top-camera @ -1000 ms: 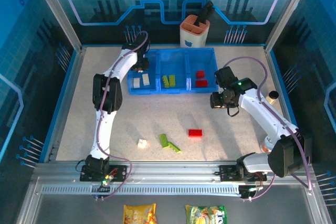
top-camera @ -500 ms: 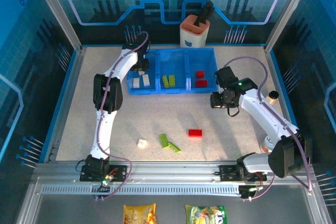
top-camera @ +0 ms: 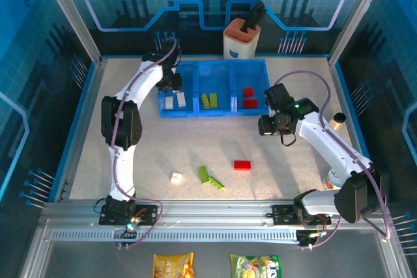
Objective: Sort the legos into containers by color
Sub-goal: Place the lego in the container, then pick up the lego from the bottom-center of the table.
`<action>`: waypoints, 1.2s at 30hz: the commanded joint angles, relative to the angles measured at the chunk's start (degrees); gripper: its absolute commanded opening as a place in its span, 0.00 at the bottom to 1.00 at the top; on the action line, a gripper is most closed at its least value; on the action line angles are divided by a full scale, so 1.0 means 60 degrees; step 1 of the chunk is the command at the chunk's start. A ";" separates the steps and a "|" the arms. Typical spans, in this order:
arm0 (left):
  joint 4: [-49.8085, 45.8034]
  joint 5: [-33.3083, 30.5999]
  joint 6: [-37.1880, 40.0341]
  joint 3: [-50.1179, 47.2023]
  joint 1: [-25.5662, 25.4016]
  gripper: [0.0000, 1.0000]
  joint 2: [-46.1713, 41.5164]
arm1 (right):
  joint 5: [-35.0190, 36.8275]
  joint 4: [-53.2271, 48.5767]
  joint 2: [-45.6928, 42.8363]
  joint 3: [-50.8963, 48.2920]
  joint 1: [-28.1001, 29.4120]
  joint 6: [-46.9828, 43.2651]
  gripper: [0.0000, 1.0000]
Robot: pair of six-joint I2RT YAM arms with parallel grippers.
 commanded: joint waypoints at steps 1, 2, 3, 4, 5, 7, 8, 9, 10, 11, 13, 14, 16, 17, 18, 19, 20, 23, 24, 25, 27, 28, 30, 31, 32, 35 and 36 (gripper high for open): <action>0.0132 0.0564 -0.0406 -0.1129 -0.0104 0.44 -0.1100 | -0.0101 -0.0211 -0.0186 -0.0110 0.0354 0.0253 0.54; 0.0229 0.0638 -0.0446 -0.1536 -0.0108 0.44 -0.1396 | -0.0094 -0.0208 -0.0193 -0.0146 0.0447 0.0308 0.54; 0.0311 0.0705 -0.0469 -0.1859 -0.0130 0.44 -0.1644 | -0.0075 -0.0208 -0.0193 -0.0188 0.0530 0.0376 0.54; 0.0383 0.0801 -0.0496 -0.2231 -0.0123 0.44 -0.1910 | -0.0069 -0.0195 -0.0184 -0.0227 0.0646 0.0471 0.54; 0.0453 0.0860 -0.0500 -0.2594 -0.0123 0.44 -0.2192 | -0.0068 -0.0172 -0.0185 -0.0276 0.0755 0.0599 0.54; 0.0557 0.0946 -0.0487 -0.3273 -0.0110 0.44 -0.2730 | -0.0053 -0.0110 -0.0170 -0.0364 0.1016 0.0854 0.54; 0.0589 0.0959 -0.0464 -0.3595 -0.0101 0.44 -0.2993 | -0.0030 -0.0068 -0.0179 -0.0404 0.1179 0.0992 0.54; 0.0587 0.0957 -0.0432 -0.3847 -0.0108 0.44 -0.3228 | -0.0038 -0.0017 -0.0157 -0.0443 0.1277 0.1119 0.54; 0.0574 0.0932 -0.0391 -0.4139 -0.0108 0.44 -0.3494 | -0.0037 0.0040 -0.0146 -0.0498 0.1424 0.1259 0.54; 0.0552 0.0898 -0.0360 -0.4411 -0.0101 0.44 -0.3778 | -0.0025 0.0094 -0.0114 -0.0526 0.1562 0.1413 0.54; 0.0487 0.0859 -0.0262 -0.4864 -0.0071 0.44 -0.4298 | 0.0030 0.0155 -0.0018 -0.0523 0.1837 0.1688 0.54; 0.0442 0.0819 -0.0228 -0.5078 -0.0068 0.44 -0.4560 | 0.0080 0.0172 0.0053 -0.0501 0.2006 0.1811 0.54; 0.0362 0.0814 -0.0162 -0.5496 -0.0024 0.45 -0.5061 | 0.0212 0.0188 0.0214 -0.0443 0.2298 0.2054 0.55; 0.0314 0.0814 -0.0138 -0.5654 -0.0007 0.45 -0.5269 | 0.0271 0.0209 0.0284 -0.0428 0.2453 0.2166 0.55; 0.0273 0.0810 -0.0102 -0.5801 0.0020 0.45 -0.5504 | 0.0344 0.0242 0.0372 -0.0427 0.2616 0.2311 0.56; 0.0202 0.0813 -0.0048 -0.5991 0.0037 0.45 -0.5732 | 0.0372 0.0293 0.0471 -0.0434 0.2772 0.2421 0.57; 0.0160 0.0799 -0.0021 -0.6122 0.0055 0.45 -0.5907 | 0.0393 0.0333 0.0546 -0.0447 0.2914 0.2529 0.58; 0.0032 0.0771 0.0116 -0.6539 0.0121 0.46 -0.6456 | 0.0542 0.0477 0.0866 -0.0480 0.3323 0.2882 0.60; 0.0031 0.0756 0.0180 -0.6689 0.0148 0.46 -0.6637 | 0.0603 0.0521 0.0979 -0.0493 0.3455 0.3007 0.61; 0.0056 0.0720 0.0237 -0.6849 0.0170 0.46 -0.6799 | 0.0677 0.0552 0.1104 -0.0514 0.3562 0.3131 0.62; 0.0181 0.0604 0.0339 -0.7139 0.0210 0.46 -0.7042 | 0.0758 0.0648 0.1346 -0.0581 0.3760 0.3358 0.64; 0.0266 0.0544 0.0414 -0.7304 0.0214 0.46 -0.7131 | 0.0766 0.0692 0.1460 -0.0609 0.3857 0.3460 0.64; 0.0490 0.0447 0.0472 -0.7617 0.0214 0.46 -0.7257 | 0.0803 0.0802 0.1654 -0.0689 0.4015 0.3666 0.66; 0.0609 0.0414 0.0495 -0.7783 0.0216 0.46 -0.7316 | 0.0810 0.0839 0.1766 -0.0730 0.4106 0.3754 0.67; 0.0716 0.0404 0.0496 -0.7920 0.0214 0.46 -0.7346 | 0.0837 0.0858 0.1852 -0.0748 0.4167 0.3827 0.67; 0.1070 0.0498 0.0458 -0.8267 0.0214 0.46 -0.7380 | 0.0967 0.0832 0.2149 -0.0793 0.4360 0.4158 0.72; 0.1184 0.0553 0.0459 -0.8351 0.0214 0.46 -0.7365 | 0.0993 0.0843 0.2223 -0.0829 0.4421 0.4293 0.73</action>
